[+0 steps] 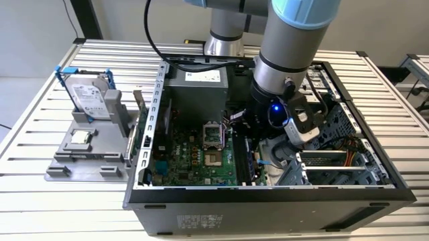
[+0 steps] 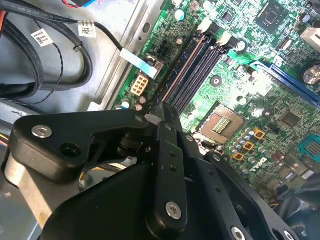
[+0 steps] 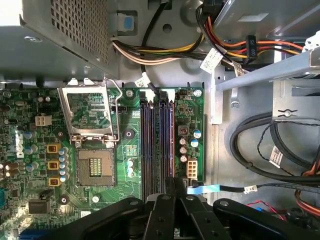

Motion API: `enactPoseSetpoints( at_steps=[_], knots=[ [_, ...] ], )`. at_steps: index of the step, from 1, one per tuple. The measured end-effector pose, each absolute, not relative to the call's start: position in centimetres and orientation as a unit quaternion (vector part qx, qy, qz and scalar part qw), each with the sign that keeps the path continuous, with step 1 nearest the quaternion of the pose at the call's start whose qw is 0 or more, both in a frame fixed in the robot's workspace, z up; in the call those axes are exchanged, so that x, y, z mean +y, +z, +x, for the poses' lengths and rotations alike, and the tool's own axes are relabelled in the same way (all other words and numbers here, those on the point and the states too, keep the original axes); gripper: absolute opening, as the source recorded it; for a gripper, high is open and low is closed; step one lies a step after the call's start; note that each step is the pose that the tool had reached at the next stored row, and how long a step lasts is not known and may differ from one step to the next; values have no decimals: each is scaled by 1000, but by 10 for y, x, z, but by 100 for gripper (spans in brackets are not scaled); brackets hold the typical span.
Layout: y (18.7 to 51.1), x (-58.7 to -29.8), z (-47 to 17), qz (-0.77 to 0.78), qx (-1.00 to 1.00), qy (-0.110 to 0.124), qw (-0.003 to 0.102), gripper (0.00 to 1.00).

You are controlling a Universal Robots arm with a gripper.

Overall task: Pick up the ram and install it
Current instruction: 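Press down the ram until it locks into place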

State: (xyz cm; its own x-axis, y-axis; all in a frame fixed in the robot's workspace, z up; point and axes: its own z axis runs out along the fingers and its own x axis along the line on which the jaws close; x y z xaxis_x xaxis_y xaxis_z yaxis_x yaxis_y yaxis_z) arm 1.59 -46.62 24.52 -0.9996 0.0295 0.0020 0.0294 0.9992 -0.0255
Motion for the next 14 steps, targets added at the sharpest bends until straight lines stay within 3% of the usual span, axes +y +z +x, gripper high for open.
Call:
enactPoseSetpoints(
  at_steps=[14],
  knots=[
    [245, -466, 16, 89, -996, 12, 1, 0]
  ],
)
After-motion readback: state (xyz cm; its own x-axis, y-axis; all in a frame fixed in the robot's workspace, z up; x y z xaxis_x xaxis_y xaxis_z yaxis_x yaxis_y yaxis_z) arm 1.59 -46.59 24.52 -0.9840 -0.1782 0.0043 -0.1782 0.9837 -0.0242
